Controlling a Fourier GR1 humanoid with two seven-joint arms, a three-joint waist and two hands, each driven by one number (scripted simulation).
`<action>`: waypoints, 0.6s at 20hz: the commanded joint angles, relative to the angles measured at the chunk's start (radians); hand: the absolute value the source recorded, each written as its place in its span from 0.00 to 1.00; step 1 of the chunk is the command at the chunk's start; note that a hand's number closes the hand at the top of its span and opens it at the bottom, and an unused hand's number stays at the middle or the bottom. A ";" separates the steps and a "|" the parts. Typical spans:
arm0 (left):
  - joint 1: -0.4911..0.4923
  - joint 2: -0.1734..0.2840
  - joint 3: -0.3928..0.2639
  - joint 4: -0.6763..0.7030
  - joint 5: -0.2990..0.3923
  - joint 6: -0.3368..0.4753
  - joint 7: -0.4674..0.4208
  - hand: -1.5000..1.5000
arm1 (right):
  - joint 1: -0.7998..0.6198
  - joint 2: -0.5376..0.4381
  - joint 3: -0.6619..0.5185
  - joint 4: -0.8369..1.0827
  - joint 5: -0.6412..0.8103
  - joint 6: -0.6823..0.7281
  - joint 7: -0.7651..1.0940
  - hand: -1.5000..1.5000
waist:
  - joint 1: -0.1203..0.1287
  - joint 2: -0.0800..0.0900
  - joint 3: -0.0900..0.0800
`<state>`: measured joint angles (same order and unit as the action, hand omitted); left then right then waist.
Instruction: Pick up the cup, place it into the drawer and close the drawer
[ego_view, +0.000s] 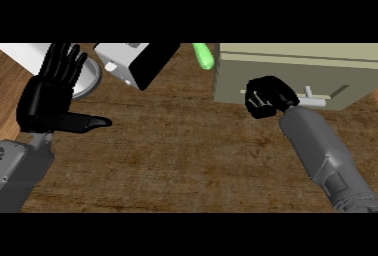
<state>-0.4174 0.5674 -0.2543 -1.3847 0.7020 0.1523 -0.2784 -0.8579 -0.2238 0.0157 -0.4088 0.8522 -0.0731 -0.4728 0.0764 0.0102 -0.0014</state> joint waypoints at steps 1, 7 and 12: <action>0.018 0.003 0.015 0.011 0.009 -0.054 -0.029 0.00 | -0.087 -0.075 -0.053 0.117 -0.005 -0.014 0.021 1.00 | 0.018 0.030 0.004; 0.011 -0.019 -0.016 -0.002 0.005 -0.044 0.011 0.00 | -0.112 -0.101 -0.102 0.132 -0.057 0.024 0.001 1.00 | 0.035 0.039 0.006; 0.002 -0.023 -0.012 -0.017 0.010 -0.058 0.007 0.00 | -0.109 -0.132 -0.125 0.135 -0.076 0.020 -0.040 1.00 | 0.048 0.042 0.007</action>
<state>-0.4170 0.5456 -0.2644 -1.3921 0.7086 0.1042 -0.2753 -0.8810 -0.2554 -0.0389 -0.3314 0.7981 -0.0072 -0.6149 0.1004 0.0146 -0.0033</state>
